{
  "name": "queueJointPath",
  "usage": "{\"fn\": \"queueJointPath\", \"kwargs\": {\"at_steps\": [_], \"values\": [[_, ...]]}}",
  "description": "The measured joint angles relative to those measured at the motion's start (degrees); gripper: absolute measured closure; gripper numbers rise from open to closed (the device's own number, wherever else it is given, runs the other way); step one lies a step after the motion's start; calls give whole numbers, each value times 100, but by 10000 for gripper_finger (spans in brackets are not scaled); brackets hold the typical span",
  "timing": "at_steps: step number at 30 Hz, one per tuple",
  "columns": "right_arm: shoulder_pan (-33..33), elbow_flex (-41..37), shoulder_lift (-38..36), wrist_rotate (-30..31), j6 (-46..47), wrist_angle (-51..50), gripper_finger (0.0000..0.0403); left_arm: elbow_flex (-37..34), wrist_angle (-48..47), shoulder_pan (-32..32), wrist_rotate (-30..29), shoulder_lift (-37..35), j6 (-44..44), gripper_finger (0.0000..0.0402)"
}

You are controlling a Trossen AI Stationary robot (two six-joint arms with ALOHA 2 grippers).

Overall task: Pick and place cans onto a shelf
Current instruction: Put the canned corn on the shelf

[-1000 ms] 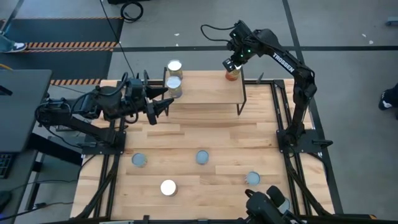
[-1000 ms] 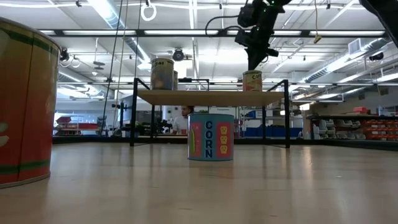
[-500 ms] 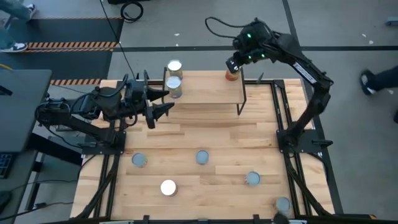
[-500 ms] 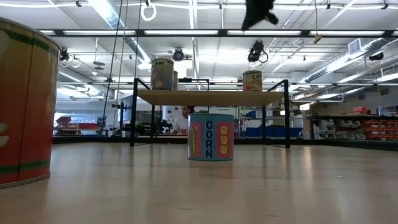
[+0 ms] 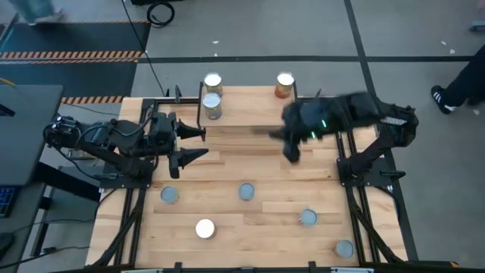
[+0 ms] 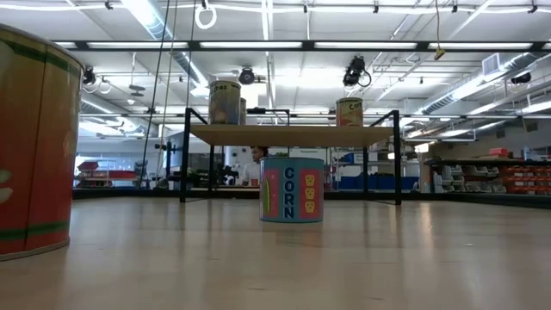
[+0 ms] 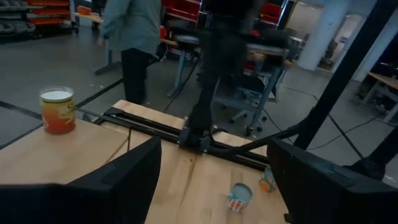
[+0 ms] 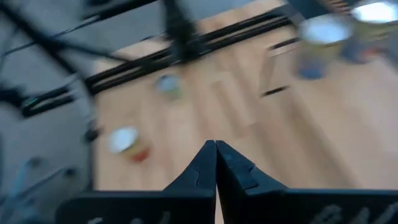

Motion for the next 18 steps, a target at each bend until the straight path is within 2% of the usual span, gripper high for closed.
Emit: {"fn": "queueJointPath", "kwargs": {"at_steps": [4, 8, 18], "values": [[883, 0, 142, 74, 274, -155, 389, 0, 1, -12, -11, 0, 2, 104], [1509, 0, 273, 246, 397, -693, 356, 0, 8, -9, -13, 6, 0, 104], [2931, 0, 378, -21, 1324, -1913, 202, 0, 49, -11, -13, 11, 1, 104]]}}
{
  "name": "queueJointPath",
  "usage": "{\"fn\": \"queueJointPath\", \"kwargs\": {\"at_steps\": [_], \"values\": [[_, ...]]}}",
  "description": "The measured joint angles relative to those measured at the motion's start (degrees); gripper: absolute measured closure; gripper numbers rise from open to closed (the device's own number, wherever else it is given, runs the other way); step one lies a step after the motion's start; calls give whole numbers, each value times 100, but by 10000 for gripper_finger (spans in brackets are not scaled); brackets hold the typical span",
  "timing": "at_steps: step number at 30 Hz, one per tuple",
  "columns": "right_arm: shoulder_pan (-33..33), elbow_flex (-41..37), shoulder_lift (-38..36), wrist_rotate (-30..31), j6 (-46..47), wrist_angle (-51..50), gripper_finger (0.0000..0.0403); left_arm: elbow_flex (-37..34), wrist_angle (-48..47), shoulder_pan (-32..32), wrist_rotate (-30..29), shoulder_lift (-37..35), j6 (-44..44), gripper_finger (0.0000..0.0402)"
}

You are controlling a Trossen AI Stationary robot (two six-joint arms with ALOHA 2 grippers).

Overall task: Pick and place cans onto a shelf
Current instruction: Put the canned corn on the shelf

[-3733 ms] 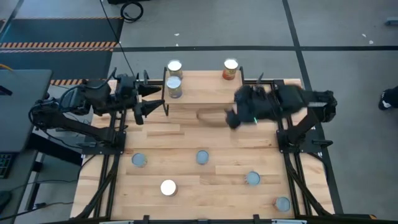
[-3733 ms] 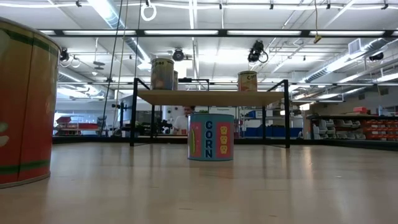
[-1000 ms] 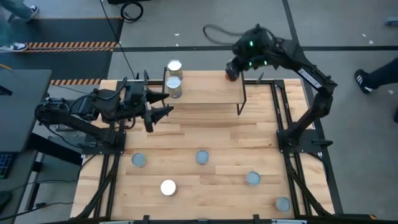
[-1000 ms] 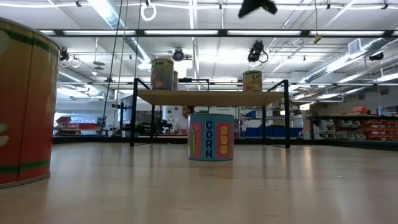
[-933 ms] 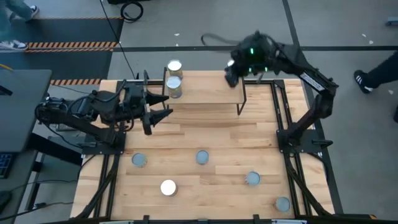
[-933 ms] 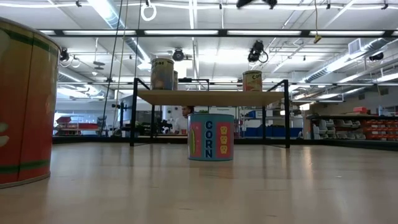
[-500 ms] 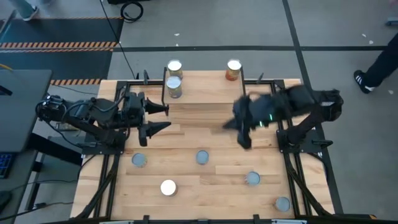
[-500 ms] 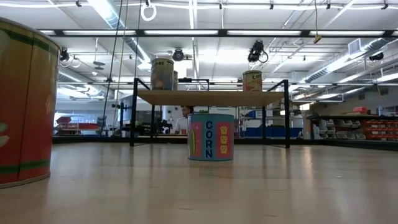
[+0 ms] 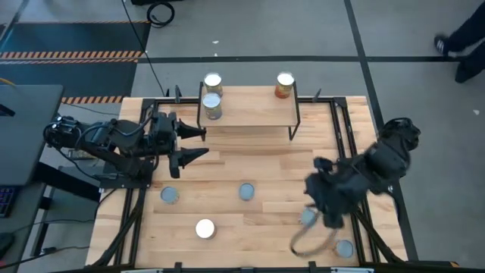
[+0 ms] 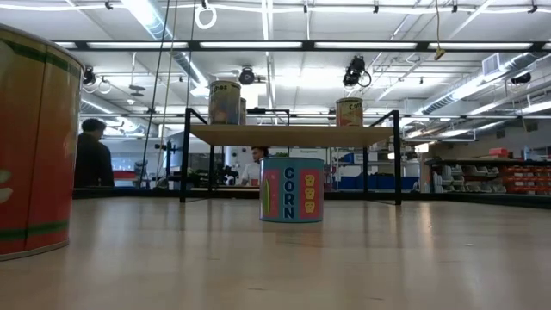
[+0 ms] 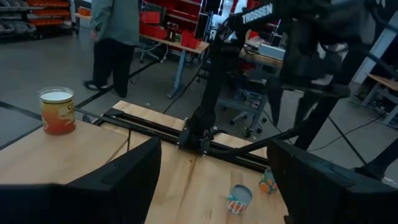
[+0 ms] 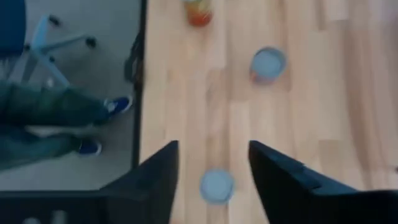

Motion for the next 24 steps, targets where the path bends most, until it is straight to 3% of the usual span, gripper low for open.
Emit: {"fn": "queueJointPath", "kwargs": {"at_steps": [6, 12, 17, 24], "values": [[847, -187, -13, 0, 489, -82, 97, 0, -3, 0, 0, 0, -1, 104], [1432, -1471, -5, -620, 1259, 223, 27, 0, -2, 0, 0, 0, 0, 104], [1779, -2787, -2, -867, 2204, 1085, 4, 0, 2, 0, 0, 0, 0, 104], [1806, -3962, -69, 7, 2383, 1724, 3, 0, 10, 0, 0, 0, -4, 104]]}}
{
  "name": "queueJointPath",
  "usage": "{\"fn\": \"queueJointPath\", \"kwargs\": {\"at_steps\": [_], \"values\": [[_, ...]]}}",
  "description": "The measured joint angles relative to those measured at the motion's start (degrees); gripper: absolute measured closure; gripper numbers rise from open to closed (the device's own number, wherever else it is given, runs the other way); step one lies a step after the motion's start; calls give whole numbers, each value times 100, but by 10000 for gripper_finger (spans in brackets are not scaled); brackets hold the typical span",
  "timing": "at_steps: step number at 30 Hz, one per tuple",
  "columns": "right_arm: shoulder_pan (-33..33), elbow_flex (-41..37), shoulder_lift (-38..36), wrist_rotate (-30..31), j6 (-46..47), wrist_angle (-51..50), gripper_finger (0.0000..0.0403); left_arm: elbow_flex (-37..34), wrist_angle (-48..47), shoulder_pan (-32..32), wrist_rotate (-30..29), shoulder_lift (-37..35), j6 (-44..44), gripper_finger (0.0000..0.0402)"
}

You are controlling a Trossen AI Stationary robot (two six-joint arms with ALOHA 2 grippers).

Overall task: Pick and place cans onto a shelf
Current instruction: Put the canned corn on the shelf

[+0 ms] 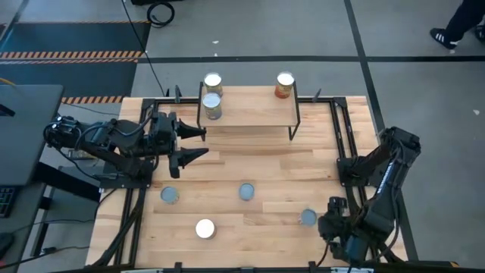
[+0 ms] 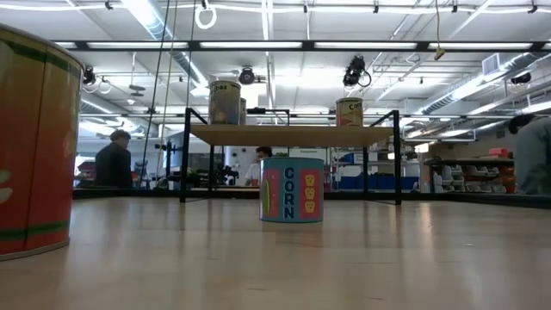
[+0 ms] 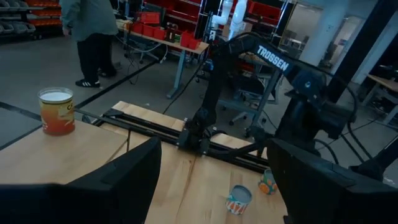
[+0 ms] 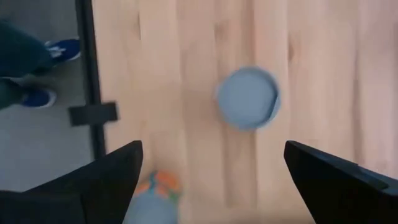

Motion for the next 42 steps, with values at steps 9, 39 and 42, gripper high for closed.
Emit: {"fn": "queueJointPath", "kwargs": {"at_steps": [9, 39, 42], "values": [[-1191, -267, 149, 415, -2835, 1755, 5, 0, 123, -4, 178, 2, -949, 104], [-2230, -233, 97, 244, -3012, 2150, 5, -2, -3833, -3231, 1537, 3211, -3864, 195], [-2235, -215, 97, 243, -3012, 2114, 7, -2, -3832, -3231, 1538, 3556, -3727, 203]]}}
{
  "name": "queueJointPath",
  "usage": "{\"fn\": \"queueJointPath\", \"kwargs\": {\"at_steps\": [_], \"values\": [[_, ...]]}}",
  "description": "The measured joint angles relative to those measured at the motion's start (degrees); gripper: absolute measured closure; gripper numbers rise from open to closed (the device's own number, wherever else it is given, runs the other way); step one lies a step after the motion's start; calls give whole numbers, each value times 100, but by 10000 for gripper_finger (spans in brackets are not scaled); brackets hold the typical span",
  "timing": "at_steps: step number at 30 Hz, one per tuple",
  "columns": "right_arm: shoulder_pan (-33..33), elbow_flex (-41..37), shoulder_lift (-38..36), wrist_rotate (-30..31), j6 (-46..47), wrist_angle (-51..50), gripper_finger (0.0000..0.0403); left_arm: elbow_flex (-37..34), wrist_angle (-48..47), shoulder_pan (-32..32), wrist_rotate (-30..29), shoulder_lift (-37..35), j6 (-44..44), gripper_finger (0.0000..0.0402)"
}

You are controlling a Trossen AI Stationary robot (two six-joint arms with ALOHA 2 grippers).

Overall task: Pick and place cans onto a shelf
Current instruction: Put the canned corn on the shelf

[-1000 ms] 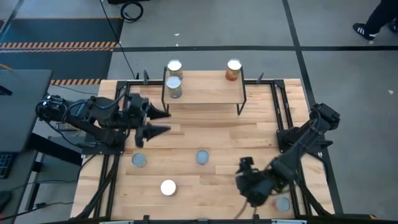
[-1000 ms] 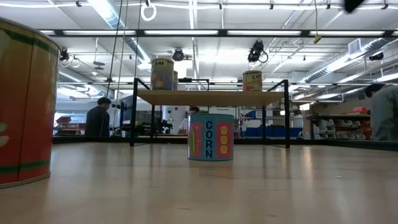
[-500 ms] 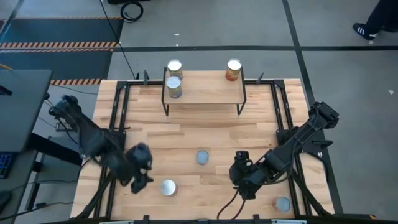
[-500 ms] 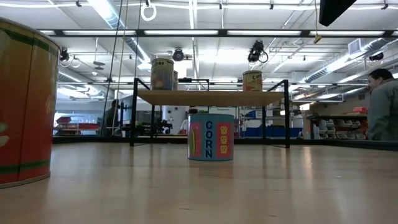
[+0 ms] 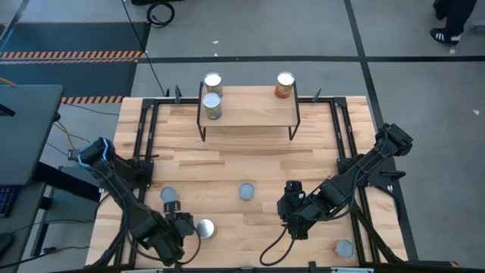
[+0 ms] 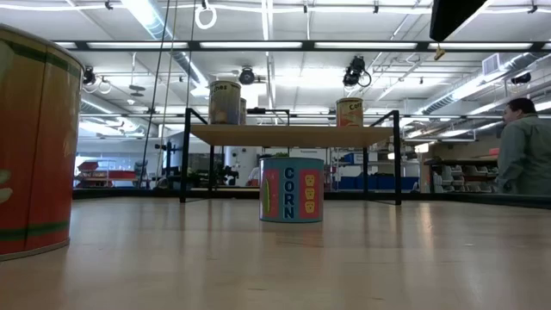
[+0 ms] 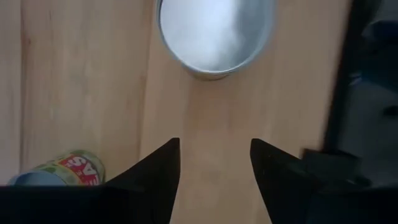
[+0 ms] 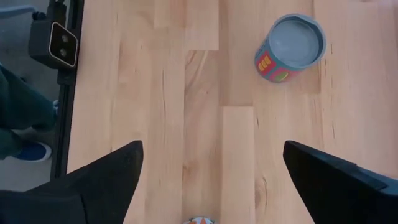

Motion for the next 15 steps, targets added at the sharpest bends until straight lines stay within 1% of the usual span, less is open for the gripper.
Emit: {"fn": "queueJointPath", "kwargs": {"at_steps": [6, 11, 15], "values": [[2, 196, 0, 82, 26, -152, 20, -2, 115, 137, -326, 656, 58, 216], [2, 325, -7, 123, 149, -308, 32, -2, 1037, 397, -411, 1027, 423, 228], [78, 353, -9, 51, 120, -302, 39, -2, 1724, 740, -515, 1221, 759, 230]]}}
